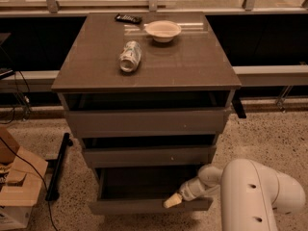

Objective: Open bottom drawer

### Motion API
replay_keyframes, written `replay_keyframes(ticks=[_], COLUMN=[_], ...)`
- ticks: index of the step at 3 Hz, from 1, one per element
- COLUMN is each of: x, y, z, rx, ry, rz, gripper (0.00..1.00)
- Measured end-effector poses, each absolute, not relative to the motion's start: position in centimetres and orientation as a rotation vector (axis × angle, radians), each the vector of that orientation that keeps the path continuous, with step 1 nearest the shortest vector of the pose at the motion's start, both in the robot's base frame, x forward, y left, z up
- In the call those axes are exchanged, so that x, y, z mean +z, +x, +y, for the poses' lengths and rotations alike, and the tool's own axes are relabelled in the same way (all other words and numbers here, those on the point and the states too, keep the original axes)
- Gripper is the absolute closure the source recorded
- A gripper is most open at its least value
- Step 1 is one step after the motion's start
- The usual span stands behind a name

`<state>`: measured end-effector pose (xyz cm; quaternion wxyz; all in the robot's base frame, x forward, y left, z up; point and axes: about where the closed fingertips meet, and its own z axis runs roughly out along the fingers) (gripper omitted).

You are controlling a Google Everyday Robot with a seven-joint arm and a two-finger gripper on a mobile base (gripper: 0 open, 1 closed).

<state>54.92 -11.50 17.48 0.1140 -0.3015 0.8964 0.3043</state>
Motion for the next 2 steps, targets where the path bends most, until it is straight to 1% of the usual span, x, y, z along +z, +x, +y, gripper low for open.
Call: replay_keyframes(ticks=[1, 2], x=[17.41, 17.4], y=[50.4, 50.54], z=[-11.79, -11.77], rx=[0.947, 0.947], ry=[-0.87, -0.871], rz=[2.705, 2.705], gripper=[0.38, 0.17])
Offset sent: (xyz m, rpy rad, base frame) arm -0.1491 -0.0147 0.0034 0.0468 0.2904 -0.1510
